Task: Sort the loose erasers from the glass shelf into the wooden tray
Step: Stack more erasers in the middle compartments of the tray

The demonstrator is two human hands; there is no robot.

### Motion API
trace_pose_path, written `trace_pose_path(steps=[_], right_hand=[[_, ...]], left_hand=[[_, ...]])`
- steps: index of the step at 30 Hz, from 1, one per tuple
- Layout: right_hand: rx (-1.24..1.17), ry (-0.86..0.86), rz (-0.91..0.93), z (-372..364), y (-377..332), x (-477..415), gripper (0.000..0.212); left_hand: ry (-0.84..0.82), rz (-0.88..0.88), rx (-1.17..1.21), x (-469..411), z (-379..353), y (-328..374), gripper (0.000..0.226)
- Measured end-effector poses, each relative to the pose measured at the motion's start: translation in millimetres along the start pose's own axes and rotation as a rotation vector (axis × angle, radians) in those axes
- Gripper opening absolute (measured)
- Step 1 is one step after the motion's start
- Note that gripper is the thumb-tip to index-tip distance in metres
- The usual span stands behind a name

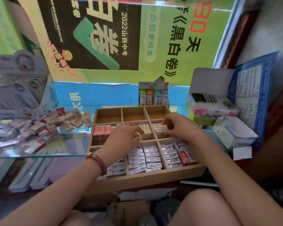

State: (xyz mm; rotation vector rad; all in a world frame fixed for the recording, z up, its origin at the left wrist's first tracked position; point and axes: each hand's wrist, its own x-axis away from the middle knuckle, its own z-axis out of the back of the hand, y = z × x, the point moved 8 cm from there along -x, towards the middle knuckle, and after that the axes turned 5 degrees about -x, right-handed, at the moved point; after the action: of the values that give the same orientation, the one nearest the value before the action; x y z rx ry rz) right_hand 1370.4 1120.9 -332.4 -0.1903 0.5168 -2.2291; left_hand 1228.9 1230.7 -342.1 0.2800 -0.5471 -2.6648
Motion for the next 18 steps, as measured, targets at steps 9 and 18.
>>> trace_pose_path(steps=[9, 18], right_hand=[[0.080, -0.022, -0.084, 2.6, 4.4, 4.5, 0.033], [0.093, -0.003, -0.085, -3.9, 1.7, 1.2, 0.036]], left_hand=[[-0.007, -0.030, -0.034, 1.5, -1.2, -1.0, 0.022], [0.010, -0.051, -0.015, 0.7, -1.0, -4.5, 0.023]])
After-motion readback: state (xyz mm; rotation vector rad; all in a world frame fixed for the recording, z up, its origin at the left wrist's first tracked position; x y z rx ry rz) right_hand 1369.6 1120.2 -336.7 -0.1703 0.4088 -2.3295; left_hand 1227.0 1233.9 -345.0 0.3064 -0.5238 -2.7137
